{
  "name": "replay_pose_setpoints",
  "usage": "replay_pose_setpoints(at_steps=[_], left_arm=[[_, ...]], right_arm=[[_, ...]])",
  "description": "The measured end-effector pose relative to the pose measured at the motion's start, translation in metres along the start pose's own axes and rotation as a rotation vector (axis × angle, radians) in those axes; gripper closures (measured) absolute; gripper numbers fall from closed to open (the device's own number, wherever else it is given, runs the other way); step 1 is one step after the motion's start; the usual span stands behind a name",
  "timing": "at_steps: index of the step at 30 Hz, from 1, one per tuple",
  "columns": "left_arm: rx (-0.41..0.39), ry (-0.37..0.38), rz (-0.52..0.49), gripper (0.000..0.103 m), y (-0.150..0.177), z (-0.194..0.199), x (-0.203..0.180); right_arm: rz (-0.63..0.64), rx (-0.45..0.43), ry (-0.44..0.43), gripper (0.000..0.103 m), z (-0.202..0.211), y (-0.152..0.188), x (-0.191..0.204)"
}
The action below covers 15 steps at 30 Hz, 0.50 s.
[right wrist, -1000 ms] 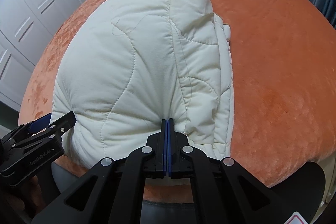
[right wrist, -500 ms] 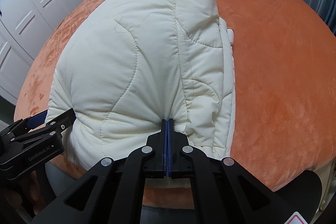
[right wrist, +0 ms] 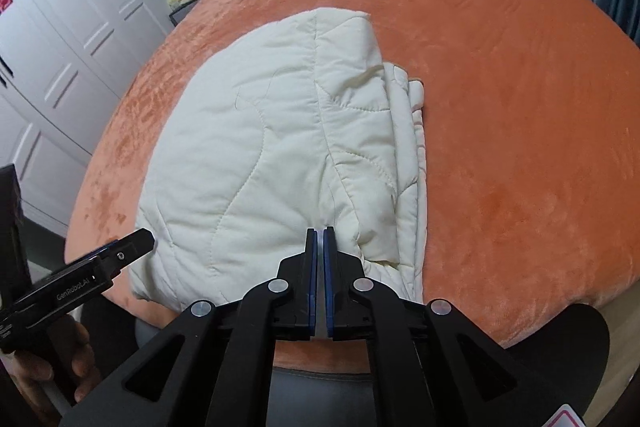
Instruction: Fold large clothes
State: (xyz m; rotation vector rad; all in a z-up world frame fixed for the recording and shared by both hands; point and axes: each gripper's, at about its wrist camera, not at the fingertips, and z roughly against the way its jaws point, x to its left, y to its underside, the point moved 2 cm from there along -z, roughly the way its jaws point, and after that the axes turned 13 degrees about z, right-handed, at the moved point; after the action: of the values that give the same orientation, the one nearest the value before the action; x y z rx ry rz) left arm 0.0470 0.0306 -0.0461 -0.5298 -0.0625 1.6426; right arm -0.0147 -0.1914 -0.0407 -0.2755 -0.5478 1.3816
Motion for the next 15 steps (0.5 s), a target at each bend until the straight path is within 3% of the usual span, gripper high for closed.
replay_pose_setpoints(at_steps=[4, 7, 9, 12, 15], left_arm=[[0.014, 0.090, 0.120, 0.019, -0.028, -0.002, 0.011], [0.022, 0.098, 0.168, 0.016, -0.045, -0.013, 0.018], [0.055, 0.113, 0.188, 0.014, -0.050, -0.024, 0.022], [0.111, 0.163, 0.212, 0.011, -0.049, -0.043, 0.022], [0.126, 0.216, 0.243, 0.006, -0.046, -0.055, 0.022]], right_arm=[[-0.091, -0.049, -0.077, 0.079, 0.006, -0.012, -0.013], [-0.106, -0.090, -0.003, 0.039, 0.011, -0.021, -0.018], [-0.103, -0.074, 0.033, 0.037, 0.002, -0.024, -0.024], [-0.145, 0.014, -0.023, 0.030, -0.027, -0.017, -0.041], [-0.233, 0.024, -0.091, 0.019, -0.043, -0.008, -0.057]])
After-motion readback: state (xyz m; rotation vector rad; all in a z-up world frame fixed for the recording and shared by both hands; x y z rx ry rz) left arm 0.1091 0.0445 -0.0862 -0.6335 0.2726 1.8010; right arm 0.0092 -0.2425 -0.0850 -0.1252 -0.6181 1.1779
